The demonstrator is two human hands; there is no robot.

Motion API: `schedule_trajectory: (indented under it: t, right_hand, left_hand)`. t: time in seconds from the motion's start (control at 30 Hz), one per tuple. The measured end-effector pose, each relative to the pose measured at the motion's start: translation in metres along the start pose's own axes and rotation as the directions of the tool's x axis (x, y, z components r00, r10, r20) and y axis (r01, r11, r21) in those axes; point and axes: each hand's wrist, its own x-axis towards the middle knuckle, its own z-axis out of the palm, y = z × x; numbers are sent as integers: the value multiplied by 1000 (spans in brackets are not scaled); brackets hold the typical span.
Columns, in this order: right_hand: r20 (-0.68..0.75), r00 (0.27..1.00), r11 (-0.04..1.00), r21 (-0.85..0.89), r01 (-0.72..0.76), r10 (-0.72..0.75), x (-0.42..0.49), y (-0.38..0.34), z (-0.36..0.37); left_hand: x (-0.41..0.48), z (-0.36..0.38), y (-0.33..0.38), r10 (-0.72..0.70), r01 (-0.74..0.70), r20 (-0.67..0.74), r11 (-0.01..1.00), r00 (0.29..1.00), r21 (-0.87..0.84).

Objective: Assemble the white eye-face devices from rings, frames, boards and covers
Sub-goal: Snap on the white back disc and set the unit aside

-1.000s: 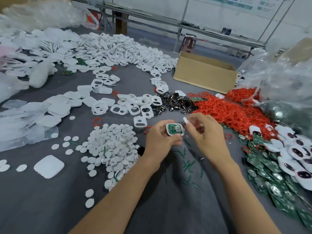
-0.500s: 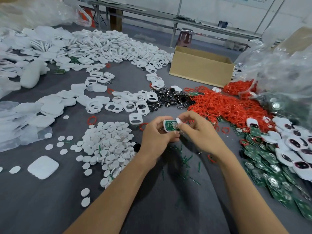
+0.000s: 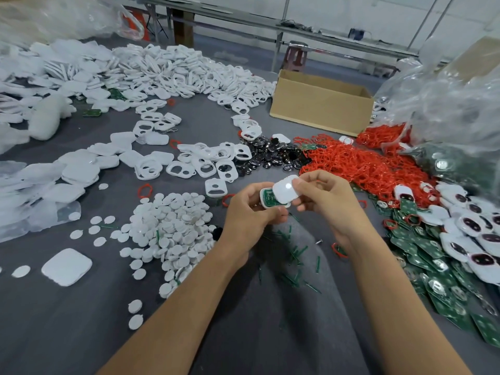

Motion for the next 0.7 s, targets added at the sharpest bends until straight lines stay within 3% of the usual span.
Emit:
schedule_trajectory:
  t: [0.23, 0.43, 0.7]
  right_hand:
    - [-4, 999, 998, 53, -42, 42, -2, -1, 8]
    - [-152, 988, 986, -164, 10, -35, -3, 7, 17]
    - [-192, 966, 935, -342, 98, -171, -6, 1, 19]
  left_hand:
    - [1, 0, -1, 11, -11, 13, 1000, 1000, -21]
    - [1, -1, -3, 18, -17, 31, 999, 999, -43]
    - [6, -1, -2, -17, 29, 63, 979, 998, -200]
